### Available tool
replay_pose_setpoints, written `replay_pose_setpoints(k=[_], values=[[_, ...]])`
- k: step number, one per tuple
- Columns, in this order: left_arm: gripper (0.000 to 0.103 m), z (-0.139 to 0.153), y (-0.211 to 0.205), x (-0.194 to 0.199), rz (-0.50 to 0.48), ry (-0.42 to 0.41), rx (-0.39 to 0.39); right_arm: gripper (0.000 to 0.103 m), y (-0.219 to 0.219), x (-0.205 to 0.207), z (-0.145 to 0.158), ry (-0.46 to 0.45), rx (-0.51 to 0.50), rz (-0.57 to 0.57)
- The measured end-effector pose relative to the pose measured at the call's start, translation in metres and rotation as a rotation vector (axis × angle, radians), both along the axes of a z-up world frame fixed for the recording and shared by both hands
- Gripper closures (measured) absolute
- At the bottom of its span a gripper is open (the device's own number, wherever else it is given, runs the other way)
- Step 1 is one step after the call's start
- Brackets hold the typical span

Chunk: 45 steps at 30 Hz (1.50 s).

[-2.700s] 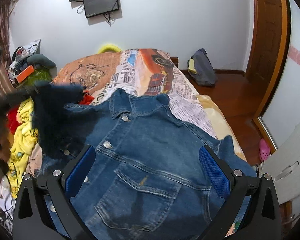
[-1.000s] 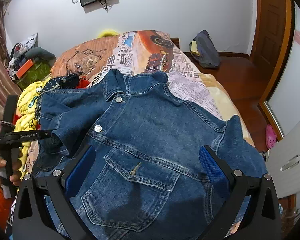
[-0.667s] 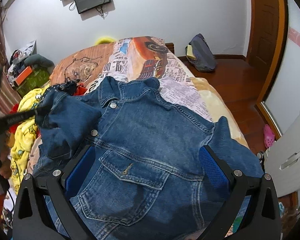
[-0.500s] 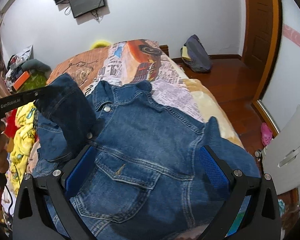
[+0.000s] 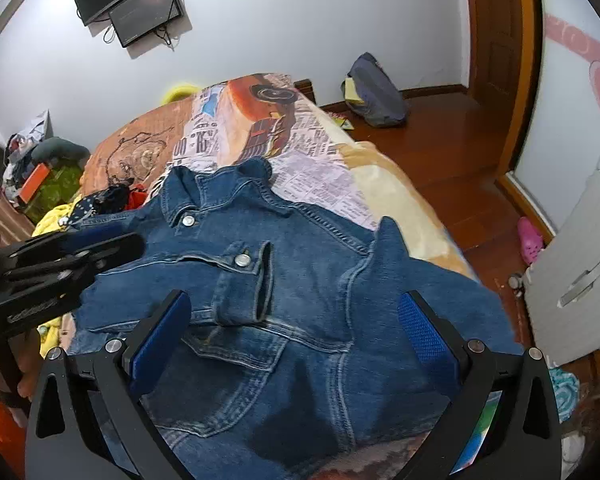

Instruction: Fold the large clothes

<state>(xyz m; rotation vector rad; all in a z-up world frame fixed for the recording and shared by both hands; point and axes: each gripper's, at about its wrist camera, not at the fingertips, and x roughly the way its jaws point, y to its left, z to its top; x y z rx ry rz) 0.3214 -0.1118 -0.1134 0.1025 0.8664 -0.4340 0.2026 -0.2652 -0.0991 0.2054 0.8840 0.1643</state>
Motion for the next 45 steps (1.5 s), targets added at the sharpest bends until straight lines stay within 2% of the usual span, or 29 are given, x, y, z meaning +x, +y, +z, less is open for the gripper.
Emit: replay_pose_setpoints(k=[1, 3, 5, 7, 10, 14, 17, 19, 21, 22, 23, 24, 26, 28, 33, 36, 38, 41, 45], values=[[0.035, 0.000, 0.011, -0.002, 0.024, -0.021, 0.012, 0.000, 0.002, 0.003, -0.001, 0.009, 0.016, 0.017], [0.030, -0.002, 0.042, -0.002, 0.083, -0.051, 0.060, 0.000, 0.008, 0.010, -0.002, 0.034, 0.055, 0.058], [0.021, -0.009, 0.077, -0.004, 0.153, -0.056, 0.109, 0.000, 0.016, 0.023, -0.008, 0.081, 0.102, 0.109], [0.019, -0.020, 0.119, -0.008, 0.235, -0.049, 0.159, 0.000, 0.025, 0.033, -0.016, 0.114, 0.093, 0.135], [0.019, -0.043, 0.179, -0.015, 0.342, 0.009, 0.212, 0.003, 0.040, 0.053, -0.035, 0.189, 0.066, 0.170], [0.019, -0.078, 0.241, -0.031, 0.438, 0.096, 0.230, 0.013, 0.053, 0.070, -0.064, 0.297, 0.080, 0.184], [0.019, -0.108, 0.276, -0.043, 0.494, 0.173, 0.215, 0.024, 0.066, 0.079, -0.084, 0.352, 0.045, 0.197], [0.019, -0.128, 0.288, -0.045, 0.512, 0.216, 0.213, 0.039, 0.073, 0.084, -0.094, 0.369, 0.033, 0.230], [0.019, -0.143, 0.293, -0.046, 0.516, 0.239, 0.213, 0.041, 0.080, 0.086, -0.097, 0.345, -0.008, 0.239], [0.019, -0.152, 0.295, -0.044, 0.520, 0.251, 0.210, 0.050, 0.082, 0.086, -0.096, 0.335, -0.014, 0.242], [0.019, -0.155, 0.296, -0.044, 0.522, 0.254, 0.205, 0.052, 0.083, 0.087, -0.094, 0.332, -0.019, 0.244], [0.019, -0.161, 0.295, -0.040, 0.530, 0.252, 0.196, 0.062, 0.084, 0.087, -0.092, 0.326, -0.037, 0.236], [0.019, -0.163, 0.293, -0.032, 0.546, 0.244, 0.186, 0.068, 0.084, 0.085, -0.087, 0.308, -0.052, 0.241], [0.019, -0.164, 0.294, -0.026, 0.565, 0.237, 0.180, 0.079, 0.083, 0.081, -0.081, 0.284, -0.055, 0.248], [0.019, -0.148, 0.299, -0.017, 0.614, 0.204, 0.146, 0.083, 0.080, 0.072, -0.048, 0.174, -0.043, 0.256], [0.019, -0.134, 0.299, -0.020, 0.636, 0.156, 0.188, 0.085, 0.076, 0.060, -0.022, 0.098, -0.041, 0.262], [0.019, -0.124, 0.298, -0.024, 0.647, 0.129, 0.181, 0.085, 0.074, 0.051, -0.008, 0.049, -0.056, 0.264], [0.019, -0.113, 0.298, -0.030, 0.661, 0.102, 0.141, 0.085, 0.073, 0.045, -0.004, 0.029, -0.070, 0.262], [0.018, -0.114, 0.292, -0.031, 0.673, 0.081, 0.183, 0.085, 0.079, 0.052, -0.024, 0.068, -0.110, 0.253]])
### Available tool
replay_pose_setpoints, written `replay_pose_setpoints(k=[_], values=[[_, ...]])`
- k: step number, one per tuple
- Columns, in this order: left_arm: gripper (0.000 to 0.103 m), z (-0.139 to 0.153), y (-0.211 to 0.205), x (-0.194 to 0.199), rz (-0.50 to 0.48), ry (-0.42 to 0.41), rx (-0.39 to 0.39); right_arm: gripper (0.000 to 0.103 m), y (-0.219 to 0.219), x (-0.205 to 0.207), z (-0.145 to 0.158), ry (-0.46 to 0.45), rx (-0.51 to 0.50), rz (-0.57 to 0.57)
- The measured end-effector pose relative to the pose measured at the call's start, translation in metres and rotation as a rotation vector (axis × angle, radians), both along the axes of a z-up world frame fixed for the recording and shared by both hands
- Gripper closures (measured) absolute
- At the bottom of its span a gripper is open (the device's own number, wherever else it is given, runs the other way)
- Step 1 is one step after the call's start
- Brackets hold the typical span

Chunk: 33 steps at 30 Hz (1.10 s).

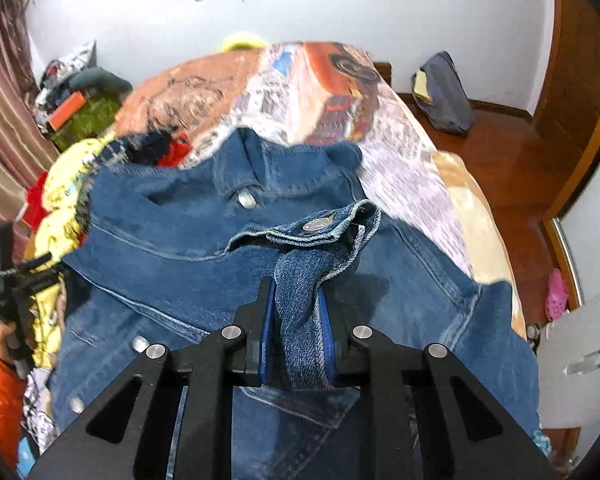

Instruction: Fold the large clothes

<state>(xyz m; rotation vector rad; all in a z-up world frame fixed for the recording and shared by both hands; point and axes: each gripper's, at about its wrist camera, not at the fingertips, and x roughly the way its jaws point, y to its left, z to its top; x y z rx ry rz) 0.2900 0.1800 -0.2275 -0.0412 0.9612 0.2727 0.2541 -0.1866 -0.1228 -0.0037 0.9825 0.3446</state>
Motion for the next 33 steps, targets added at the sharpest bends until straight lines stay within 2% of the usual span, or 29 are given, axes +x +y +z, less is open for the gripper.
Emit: replay_pose_setpoints(k=[5, 8, 10, 13, 14, 16, 23, 29, 33], values=[[0.018, -0.017, -0.011, -0.004, -0.009, 0.058, 0.071, 0.085, -0.006, 0.005, -0.035, 0.100, -0.027, -0.030], [0.018, -0.027, -0.010, -0.009, -0.008, 0.097, 0.077, 0.082, -0.013, 0.004, -0.052, 0.152, -0.029, -0.037], [0.018, -0.031, -0.007, -0.012, -0.010, 0.117, 0.067, 0.076, -0.016, 0.001, -0.056, 0.149, -0.048, -0.051], [0.018, -0.029, -0.006, -0.021, -0.022, 0.125, 0.045, 0.059, -0.019, -0.002, -0.055, 0.132, -0.077, -0.062], [0.018, -0.027, -0.006, -0.023, -0.025, 0.123, 0.041, 0.057, -0.019, -0.003, -0.054, 0.126, -0.093, -0.067], [0.018, -0.016, -0.008, -0.029, -0.036, 0.104, 0.028, 0.053, -0.019, -0.006, -0.049, 0.113, -0.118, -0.062], [0.018, 0.036, -0.033, -0.037, -0.096, -0.010, 0.051, 0.053, -0.014, -0.021, -0.018, 0.014, -0.207, -0.038], [0.018, 0.083, -0.073, -0.034, -0.185, -0.124, 0.077, 0.052, -0.027, -0.034, 0.018, -0.081, -0.141, -0.065], [0.013, 0.105, -0.107, -0.029, -0.266, -0.192, 0.085, 0.044, -0.041, -0.041, 0.038, -0.137, -0.100, -0.113]])
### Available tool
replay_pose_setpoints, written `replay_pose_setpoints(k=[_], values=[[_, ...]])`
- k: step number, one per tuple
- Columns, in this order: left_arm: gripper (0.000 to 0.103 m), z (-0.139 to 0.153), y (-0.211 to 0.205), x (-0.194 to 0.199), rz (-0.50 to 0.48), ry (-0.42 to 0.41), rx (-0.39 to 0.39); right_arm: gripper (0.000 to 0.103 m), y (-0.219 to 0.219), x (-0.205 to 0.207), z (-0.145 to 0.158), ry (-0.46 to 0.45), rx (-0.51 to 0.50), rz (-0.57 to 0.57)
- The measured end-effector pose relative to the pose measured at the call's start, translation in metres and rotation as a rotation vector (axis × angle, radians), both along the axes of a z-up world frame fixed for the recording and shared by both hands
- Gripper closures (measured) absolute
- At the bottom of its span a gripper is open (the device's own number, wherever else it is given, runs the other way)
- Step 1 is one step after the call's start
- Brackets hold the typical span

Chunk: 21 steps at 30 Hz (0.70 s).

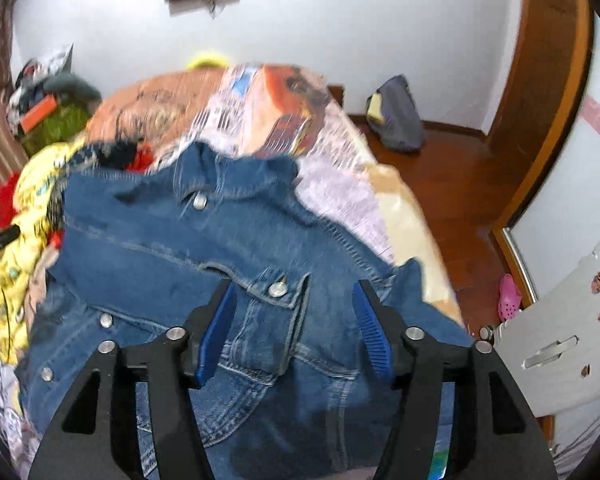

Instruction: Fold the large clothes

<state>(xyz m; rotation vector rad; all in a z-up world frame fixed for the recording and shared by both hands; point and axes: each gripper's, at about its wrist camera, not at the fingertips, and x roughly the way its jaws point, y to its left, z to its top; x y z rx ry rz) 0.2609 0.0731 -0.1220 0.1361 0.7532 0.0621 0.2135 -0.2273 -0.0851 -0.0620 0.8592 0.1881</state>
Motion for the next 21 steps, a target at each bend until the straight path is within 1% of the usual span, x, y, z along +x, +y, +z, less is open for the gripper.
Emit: replay_pose_setpoints(k=[3, 5, 7, 10, 12, 15, 17, 21], values=[[0.011, 0.008, -0.027, 0.005, -0.053, -0.034, 0.029, 0.038, -0.016, -0.007, 0.011, -0.038, 0.010, -0.043], [0.011, 0.009, -0.046, 0.012, -0.098, -0.033, 0.024, 0.036, -0.030, -0.014, 0.015, -0.062, 0.011, -0.079], [0.011, 0.008, -0.064, 0.018, -0.136, -0.027, 0.013, 0.035, -0.043, -0.022, 0.016, -0.068, 0.015, -0.109], [0.011, 0.005, -0.092, 0.027, -0.188, -0.014, 0.000, 0.035, -0.067, -0.033, 0.009, -0.051, 0.023, -0.165], [0.011, 0.001, -0.109, 0.029, -0.213, -0.008, -0.006, 0.035, -0.084, -0.039, -0.002, -0.019, 0.040, -0.206], [0.011, -0.009, -0.130, 0.033, -0.253, 0.022, -0.027, 0.035, -0.111, -0.047, -0.028, 0.069, 0.099, -0.276], [0.011, -0.016, -0.142, 0.035, -0.272, 0.045, -0.036, 0.035, -0.130, -0.052, -0.052, 0.140, 0.170, -0.327], [0.011, -0.033, -0.158, 0.038, -0.293, 0.100, -0.045, 0.035, -0.158, -0.060, -0.089, 0.243, 0.325, -0.419]])
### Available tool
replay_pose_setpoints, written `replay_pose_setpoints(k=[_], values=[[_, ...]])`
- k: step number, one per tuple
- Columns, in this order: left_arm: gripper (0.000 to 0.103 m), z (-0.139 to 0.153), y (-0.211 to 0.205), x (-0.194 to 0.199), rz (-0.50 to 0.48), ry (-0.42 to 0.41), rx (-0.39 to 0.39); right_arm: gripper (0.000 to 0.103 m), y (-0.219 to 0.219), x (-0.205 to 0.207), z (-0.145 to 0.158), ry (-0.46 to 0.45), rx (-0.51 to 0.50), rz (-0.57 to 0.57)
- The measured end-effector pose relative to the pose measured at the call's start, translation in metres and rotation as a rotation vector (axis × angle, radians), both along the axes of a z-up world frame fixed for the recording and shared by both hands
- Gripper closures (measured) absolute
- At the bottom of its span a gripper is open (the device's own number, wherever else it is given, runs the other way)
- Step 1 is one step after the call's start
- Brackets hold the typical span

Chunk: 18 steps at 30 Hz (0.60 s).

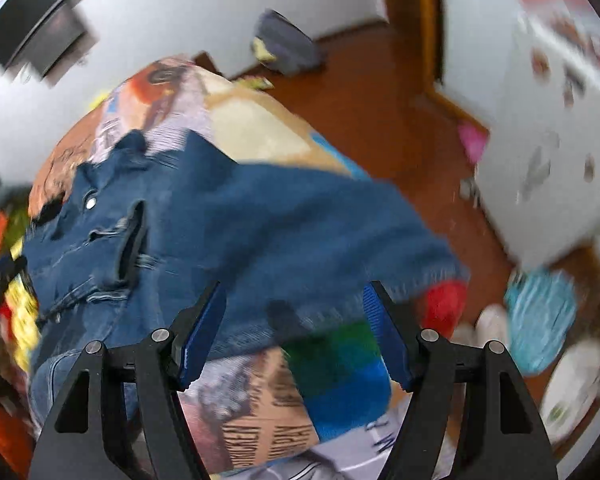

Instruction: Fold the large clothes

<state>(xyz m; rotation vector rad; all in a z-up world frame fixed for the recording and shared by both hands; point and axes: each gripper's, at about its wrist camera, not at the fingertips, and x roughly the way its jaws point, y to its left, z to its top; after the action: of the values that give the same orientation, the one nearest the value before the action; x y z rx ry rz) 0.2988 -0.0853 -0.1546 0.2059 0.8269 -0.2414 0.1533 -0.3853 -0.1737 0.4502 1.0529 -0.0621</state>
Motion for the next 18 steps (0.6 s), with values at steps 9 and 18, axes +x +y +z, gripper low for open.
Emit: replay_pose_setpoints(k=[9, 18], values=[[0.011, -0.015, 0.004, 0.001, 0.023, 0.045, 0.008, 0.035, -0.042, 0.000, -0.062, 0.034, 0.387, -0.200], [0.011, -0.019, 0.023, 0.001, 0.081, 0.072, -0.018, 0.080, -0.033, 0.022, -0.045, 0.003, 0.145, -0.195]])
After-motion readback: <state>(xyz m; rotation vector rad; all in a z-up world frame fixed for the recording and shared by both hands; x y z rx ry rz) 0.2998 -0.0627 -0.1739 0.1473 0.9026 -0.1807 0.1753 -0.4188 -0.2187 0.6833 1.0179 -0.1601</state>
